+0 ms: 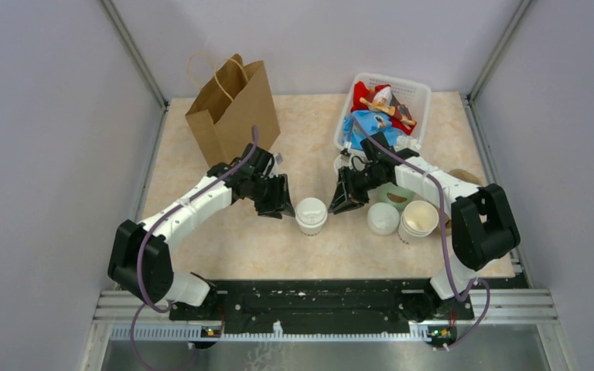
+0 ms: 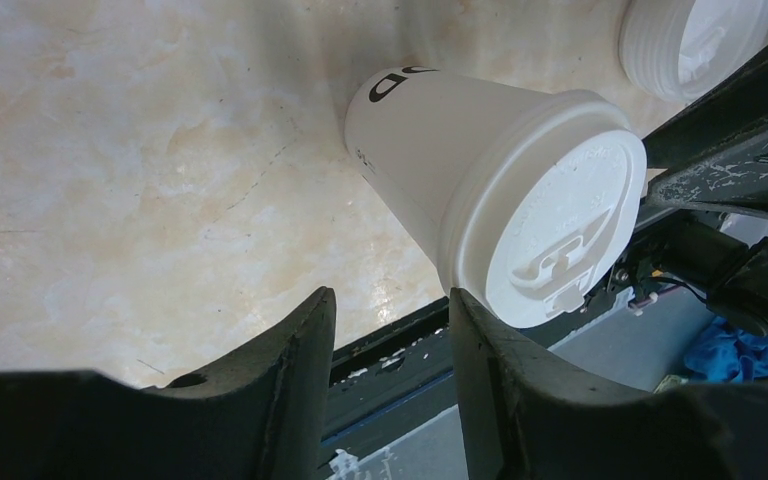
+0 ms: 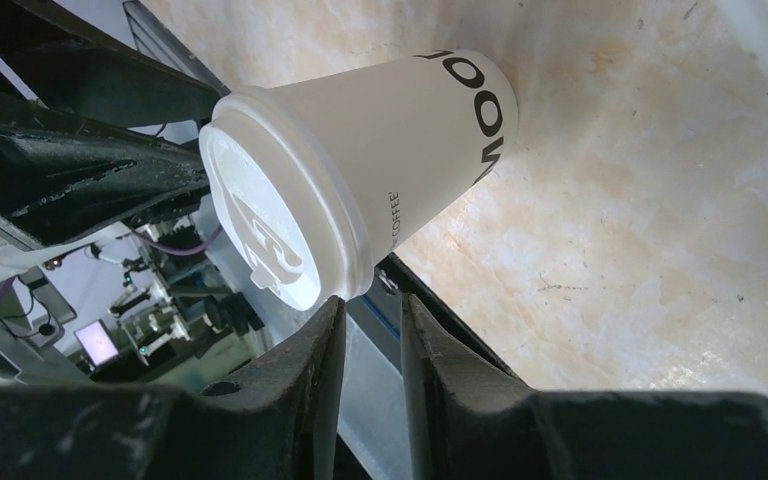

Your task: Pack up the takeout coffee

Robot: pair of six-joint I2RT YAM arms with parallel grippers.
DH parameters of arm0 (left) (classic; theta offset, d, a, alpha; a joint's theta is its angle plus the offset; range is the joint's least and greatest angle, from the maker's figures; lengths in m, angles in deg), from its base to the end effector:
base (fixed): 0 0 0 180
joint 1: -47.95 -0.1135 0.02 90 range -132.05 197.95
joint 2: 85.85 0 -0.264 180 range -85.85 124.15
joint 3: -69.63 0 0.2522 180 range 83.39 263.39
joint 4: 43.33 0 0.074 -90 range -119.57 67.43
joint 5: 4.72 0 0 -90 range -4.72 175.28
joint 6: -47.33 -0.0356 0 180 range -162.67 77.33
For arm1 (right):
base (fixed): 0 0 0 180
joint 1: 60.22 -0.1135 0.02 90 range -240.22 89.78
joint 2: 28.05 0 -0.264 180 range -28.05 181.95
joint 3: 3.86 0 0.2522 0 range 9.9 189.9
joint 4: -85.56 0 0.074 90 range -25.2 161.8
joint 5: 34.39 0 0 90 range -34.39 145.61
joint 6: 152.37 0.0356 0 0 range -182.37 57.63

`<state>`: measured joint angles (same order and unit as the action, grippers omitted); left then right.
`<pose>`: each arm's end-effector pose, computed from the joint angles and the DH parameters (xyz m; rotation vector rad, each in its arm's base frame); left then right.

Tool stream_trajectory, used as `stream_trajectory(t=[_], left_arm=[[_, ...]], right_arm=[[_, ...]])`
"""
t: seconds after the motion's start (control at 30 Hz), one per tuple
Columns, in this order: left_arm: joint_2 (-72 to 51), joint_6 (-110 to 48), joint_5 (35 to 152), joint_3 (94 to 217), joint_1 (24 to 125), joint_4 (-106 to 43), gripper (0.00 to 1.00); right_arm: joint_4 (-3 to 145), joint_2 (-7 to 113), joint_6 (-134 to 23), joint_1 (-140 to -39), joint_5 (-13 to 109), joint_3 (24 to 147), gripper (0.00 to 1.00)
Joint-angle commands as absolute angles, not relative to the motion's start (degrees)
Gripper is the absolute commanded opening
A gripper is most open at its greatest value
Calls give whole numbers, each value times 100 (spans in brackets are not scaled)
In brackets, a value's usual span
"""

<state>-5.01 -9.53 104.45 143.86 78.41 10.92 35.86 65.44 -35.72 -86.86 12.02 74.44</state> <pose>0.2362 -0.1525 0.2511 0.0570 2.7814 -0.7796 0.2766 0.1662 0.2206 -0.2505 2.8153 1.2874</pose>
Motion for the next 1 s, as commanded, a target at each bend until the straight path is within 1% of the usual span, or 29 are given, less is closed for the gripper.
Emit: stream_trajectory(t=[0.0, 0.23, 0.73, 0.83, 0.97], left_arm=[[-539, -868, 10559, 14414, 7822, 924, 53], [-590, -880, 10515, 14424, 7826, 1047, 55], [-675, -918, 10383, 14546, 7818, 1144, 55], [-660, -912, 10411, 14616, 7827, 1112, 58], [-612, -925, 10445, 14680, 7826, 1084, 60]], right_arm=[[3725, 6521, -3627, -8742, 1154, 7550, 27], [3744, 6570, -3627, -8779, 1132, 7563, 26], [3752, 6638, -3635, -8785, 1123, 7577, 22], [3760, 6657, -3629, -8787, 1123, 7571, 22], [3748, 6676, -3628, -8797, 1105, 7595, 22]])
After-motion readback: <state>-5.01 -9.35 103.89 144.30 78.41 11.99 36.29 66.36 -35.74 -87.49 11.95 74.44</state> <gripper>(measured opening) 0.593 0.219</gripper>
